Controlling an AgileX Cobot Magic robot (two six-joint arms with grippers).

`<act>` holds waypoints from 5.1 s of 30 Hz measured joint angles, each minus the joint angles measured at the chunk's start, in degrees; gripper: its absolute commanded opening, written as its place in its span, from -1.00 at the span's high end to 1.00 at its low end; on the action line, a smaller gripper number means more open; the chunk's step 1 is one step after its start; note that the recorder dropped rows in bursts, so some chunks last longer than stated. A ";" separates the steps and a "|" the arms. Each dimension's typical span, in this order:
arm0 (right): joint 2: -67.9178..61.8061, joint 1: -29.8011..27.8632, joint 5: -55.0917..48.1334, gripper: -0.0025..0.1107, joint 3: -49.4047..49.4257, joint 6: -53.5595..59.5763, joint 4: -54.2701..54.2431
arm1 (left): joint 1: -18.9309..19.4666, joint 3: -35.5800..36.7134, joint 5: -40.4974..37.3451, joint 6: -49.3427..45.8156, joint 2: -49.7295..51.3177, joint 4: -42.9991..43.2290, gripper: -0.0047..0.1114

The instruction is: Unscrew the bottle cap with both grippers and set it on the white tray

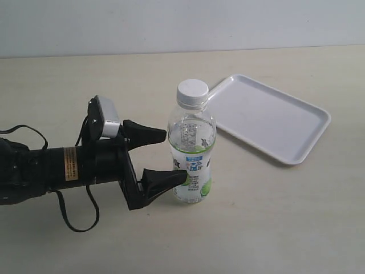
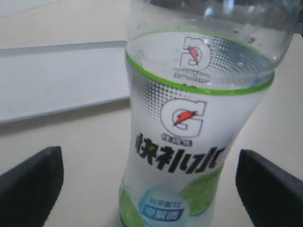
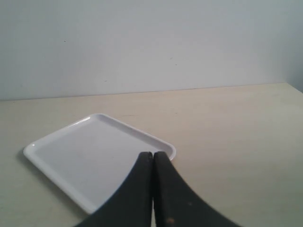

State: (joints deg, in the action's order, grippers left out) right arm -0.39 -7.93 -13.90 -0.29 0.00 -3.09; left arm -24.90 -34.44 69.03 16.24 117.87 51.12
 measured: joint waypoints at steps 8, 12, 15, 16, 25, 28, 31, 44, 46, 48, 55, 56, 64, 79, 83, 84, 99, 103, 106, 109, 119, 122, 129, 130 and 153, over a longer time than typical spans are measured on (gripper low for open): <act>0.00 0.00 0.00 0.96 0.00 0.00 0.00 | -0.13 -1.82 0.00 -1.68 0.00 1.35 -0.70; 0.00 0.00 0.00 0.96 0.00 0.00 0.00 | -0.13 -2.96 0.00 -2.02 0.00 3.99 -0.70; 0.00 0.00 0.00 0.96 0.00 0.00 0.00 | -0.38 -3.66 0.00 -2.26 0.00 5.50 -0.70; 0.00 0.00 0.00 0.96 0.00 0.00 0.00 | -0.52 -3.89 0.00 -2.27 0.00 5.79 -0.70; 0.00 0.00 0.00 0.96 0.00 0.00 0.00 | -1.69 -6.59 -2.19 -2.27 0.08 6.61 -0.70; 0.00 0.00 0.00 0.96 0.00 0.00 0.00 | -1.69 -6.75 -2.98 -2.27 0.08 6.20 -0.70; 0.00 0.00 0.00 0.96 0.00 0.00 0.00 | -1.69 -6.75 -3.20 -2.27 0.08 5.98 -0.70; 0.00 0.00 0.00 0.96 0.00 0.00 0.00 | -1.80 -9.10 -4.17 -2.36 4.96 5.03 -0.70; 0.00 0.00 0.00 0.96 0.00 0.00 0.00 | -1.80 -9.76 -4.17 -2.36 5.96 4.91 -0.70; 0.00 0.00 0.00 0.96 0.00 0.00 0.00 | -1.91 -10.19 -4.17 -2.36 6.80 4.91 -0.70; 0.00 0.00 0.00 0.96 0.00 0.00 0.00 | -1.91 -11.41 -0.28 -2.36 9.22 4.51 -0.70; 0.00 0.00 0.00 0.96 0.00 0.00 0.00 | -1.99 -11.40 -0.26 -2.36 9.47 4.48 -0.70; 0.00 0.00 0.00 0.96 0.00 0.00 0.00 | -3.59 -11.52 -0.09 -2.36 9.93 3.44 -0.70; 0.00 0.00 0.00 0.96 0.00 0.00 0.00 | -4.53 -11.52 0.00 -2.36 9.93 0.35 -0.23; 0.00 0.00 0.00 0.96 0.00 0.00 0.00 | -4.67 -11.52 0.00 -2.36 9.93 0.27 0.52; 0.00 0.00 0.00 0.96 0.00 0.00 0.00 | -4.67 -11.52 0.00 -2.36 9.93 0.27 0.77; 0.00 0.00 0.00 0.96 0.00 0.00 0.00 | -4.67 -11.52 0.00 -3.38 9.93 0.36 0.92; 0.00 0.00 0.00 0.96 0.00 0.00 0.00 | -4.67 -11.52 0.00 -3.50 9.93 0.36 0.92; 0.00 0.00 0.00 0.96 0.00 0.00 0.00 | -4.67 -11.52 0.00 -3.63 9.93 0.36 0.92; 0.00 0.00 0.00 0.96 0.00 0.00 0.00 | -4.67 -11.52 0.00 -3.74 9.93 0.36 0.92; 0.00 0.00 4.92 0.96 0.00 -3.50 -4.76 | -4.67 -11.52 0.05 -3.74 9.93 0.36 0.92; 0.00 0.00 10.37 0.96 0.00 -9.26 -12.91 | -4.67 -11.52 0.05 -3.74 9.93 0.36 0.92; 0.00 0.00 20.48 0.96 0.00 -15.49 -24.66 | -4.67 -11.52 0.05 -3.74 9.93 0.36 0.92; 0.10 0.00 22.75 0.96 0.00 -16.52 -25.52 | -4.67 -11.52 0.05 -3.74 9.93 0.36 0.92; -40.45 0.00 39.30 0.96 -35.67 -27.59 -0.84 | -4.67 -11.52 0.05 -3.74 9.93 0.36 0.92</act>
State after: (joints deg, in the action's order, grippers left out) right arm -40.84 -7.93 25.40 -35.96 -27.59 -3.93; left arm -29.57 -45.96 69.08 12.49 127.81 51.48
